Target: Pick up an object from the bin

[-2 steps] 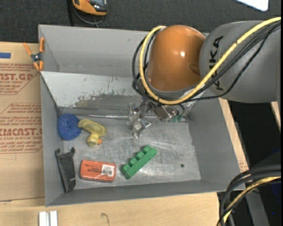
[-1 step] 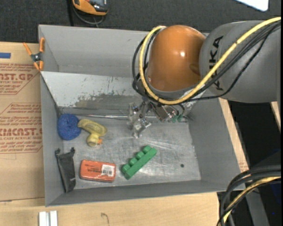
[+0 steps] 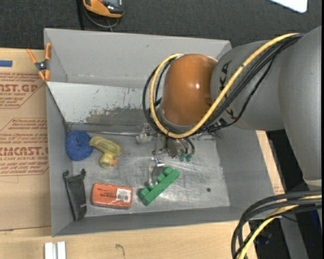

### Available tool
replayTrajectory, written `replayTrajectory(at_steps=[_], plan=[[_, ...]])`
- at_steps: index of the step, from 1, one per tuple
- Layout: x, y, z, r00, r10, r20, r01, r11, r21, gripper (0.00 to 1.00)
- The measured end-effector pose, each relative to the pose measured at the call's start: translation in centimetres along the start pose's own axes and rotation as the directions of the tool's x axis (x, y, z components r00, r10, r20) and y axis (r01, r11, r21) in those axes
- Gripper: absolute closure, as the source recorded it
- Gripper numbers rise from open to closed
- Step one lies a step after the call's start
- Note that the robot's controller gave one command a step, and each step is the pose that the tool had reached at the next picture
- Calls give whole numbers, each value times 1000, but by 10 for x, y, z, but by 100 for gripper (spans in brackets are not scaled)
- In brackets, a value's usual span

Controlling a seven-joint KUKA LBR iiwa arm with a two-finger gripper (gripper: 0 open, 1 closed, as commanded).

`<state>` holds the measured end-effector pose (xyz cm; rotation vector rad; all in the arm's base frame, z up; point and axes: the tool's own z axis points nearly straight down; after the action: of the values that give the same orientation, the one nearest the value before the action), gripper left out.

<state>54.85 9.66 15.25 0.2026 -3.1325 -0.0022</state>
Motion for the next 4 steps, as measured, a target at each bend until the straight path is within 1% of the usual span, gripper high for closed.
replayTrajectory(at_steps=[1, 2, 3, 4], plan=[[-1, 0, -1, 1000, -1, 3, 1, 1000, 0, 0], [17, -12, 19, 996, -83, 15, 83, 997, 1, 0], [38, -35, 79, 961, -276, 11, 276, 961, 5, 100], [38, -35, 79, 961, -277, 11, 276, 961, 5, 100]])
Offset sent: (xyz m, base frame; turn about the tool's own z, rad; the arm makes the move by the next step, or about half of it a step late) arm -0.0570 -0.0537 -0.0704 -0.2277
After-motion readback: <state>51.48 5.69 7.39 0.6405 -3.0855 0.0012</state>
